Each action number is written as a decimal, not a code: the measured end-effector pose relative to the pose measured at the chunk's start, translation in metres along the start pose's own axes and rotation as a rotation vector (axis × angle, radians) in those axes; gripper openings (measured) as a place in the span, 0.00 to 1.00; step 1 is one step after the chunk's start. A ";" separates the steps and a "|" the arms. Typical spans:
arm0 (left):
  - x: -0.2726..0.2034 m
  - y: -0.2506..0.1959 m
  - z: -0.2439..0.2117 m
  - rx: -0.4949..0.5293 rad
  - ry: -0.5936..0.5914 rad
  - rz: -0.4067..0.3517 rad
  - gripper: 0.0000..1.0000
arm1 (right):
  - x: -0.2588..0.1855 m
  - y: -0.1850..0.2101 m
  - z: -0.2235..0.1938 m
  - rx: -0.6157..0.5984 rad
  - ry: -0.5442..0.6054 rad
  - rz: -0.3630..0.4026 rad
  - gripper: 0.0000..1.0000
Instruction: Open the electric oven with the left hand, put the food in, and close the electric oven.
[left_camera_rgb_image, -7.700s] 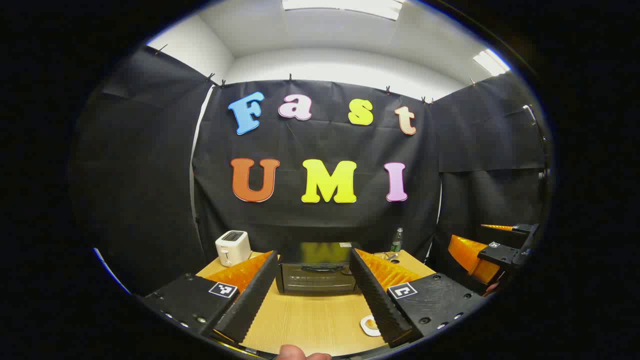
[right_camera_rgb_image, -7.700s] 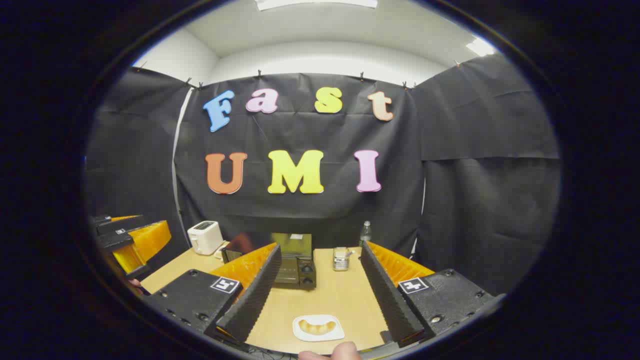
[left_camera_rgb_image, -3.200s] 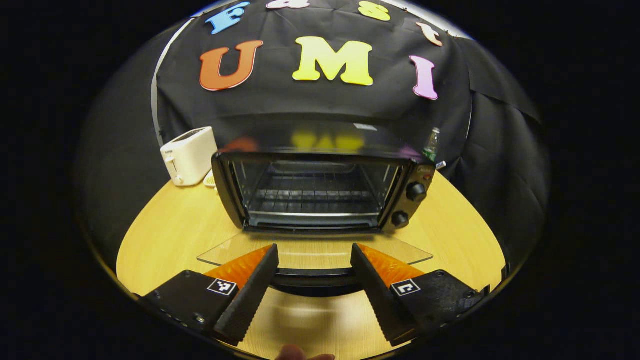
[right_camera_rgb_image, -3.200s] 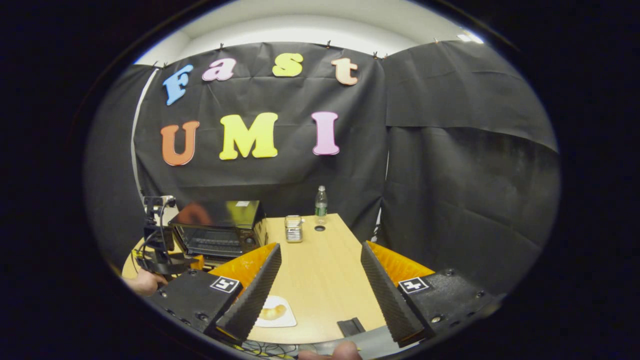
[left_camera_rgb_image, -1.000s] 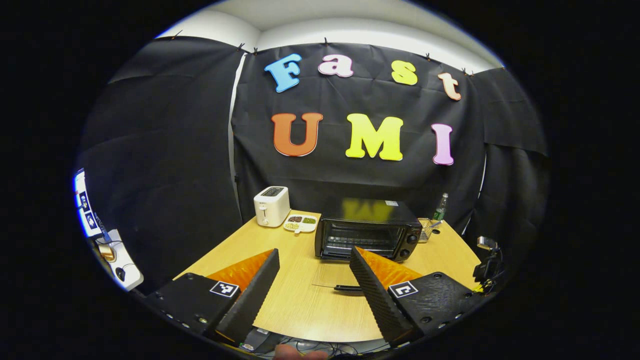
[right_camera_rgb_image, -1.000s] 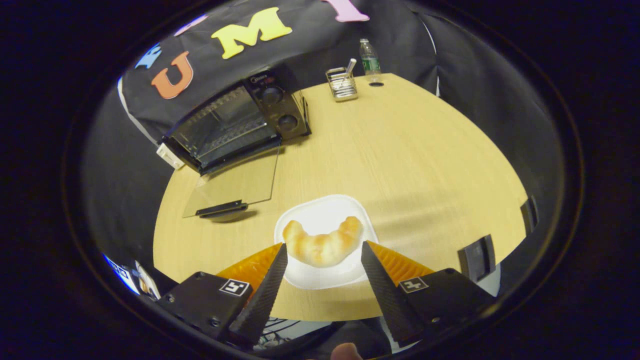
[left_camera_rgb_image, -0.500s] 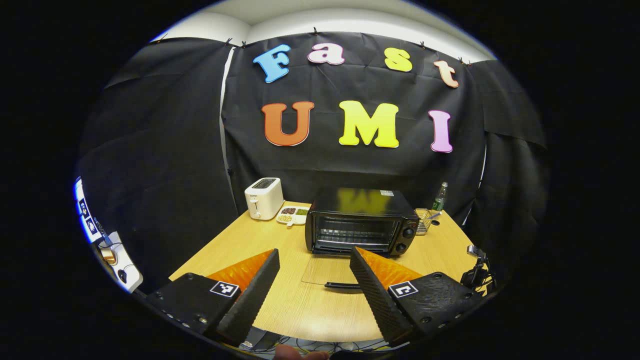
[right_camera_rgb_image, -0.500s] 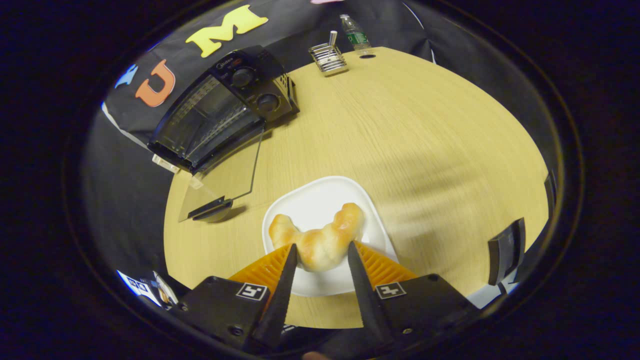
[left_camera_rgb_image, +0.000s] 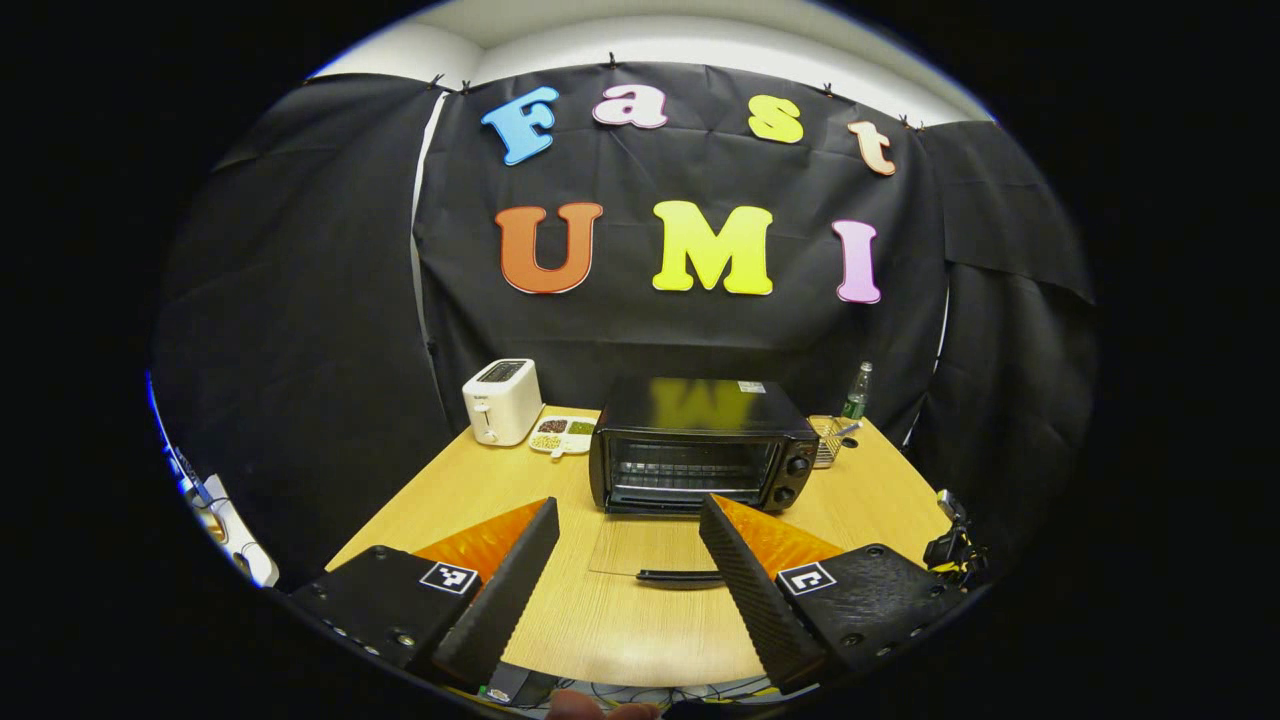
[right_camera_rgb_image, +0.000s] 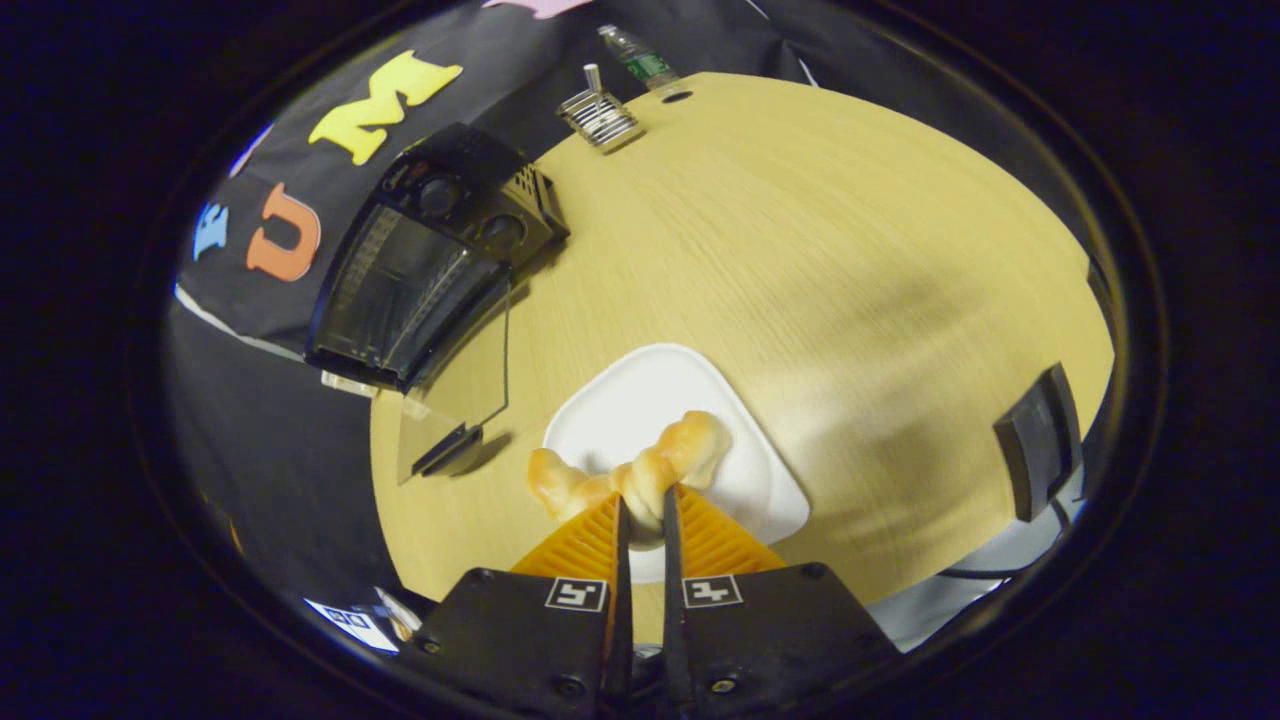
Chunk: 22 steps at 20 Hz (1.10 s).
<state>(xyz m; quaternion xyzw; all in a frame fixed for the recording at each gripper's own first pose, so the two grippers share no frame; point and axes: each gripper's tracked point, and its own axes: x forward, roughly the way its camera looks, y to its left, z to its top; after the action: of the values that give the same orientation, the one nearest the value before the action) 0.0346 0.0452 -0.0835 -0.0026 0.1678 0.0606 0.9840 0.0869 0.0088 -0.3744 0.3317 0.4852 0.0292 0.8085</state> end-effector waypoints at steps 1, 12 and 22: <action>0.000 0.003 -0.002 -0.001 -0.001 -0.006 0.93 | -0.007 0.006 -0.002 0.016 -0.008 0.011 0.12; -0.021 0.069 -0.010 -0.041 -0.001 0.032 0.93 | -0.001 0.177 0.047 -0.097 -0.202 0.196 0.12; -0.048 0.128 -0.027 -0.049 0.045 0.158 0.93 | 0.105 0.269 0.130 -0.080 -0.346 0.164 0.12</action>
<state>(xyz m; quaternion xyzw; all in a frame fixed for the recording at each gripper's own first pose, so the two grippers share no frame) -0.0348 0.1656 -0.0908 -0.0150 0.1878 0.1419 0.9718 0.3205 0.1911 -0.2630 0.3379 0.3088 0.0570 0.8873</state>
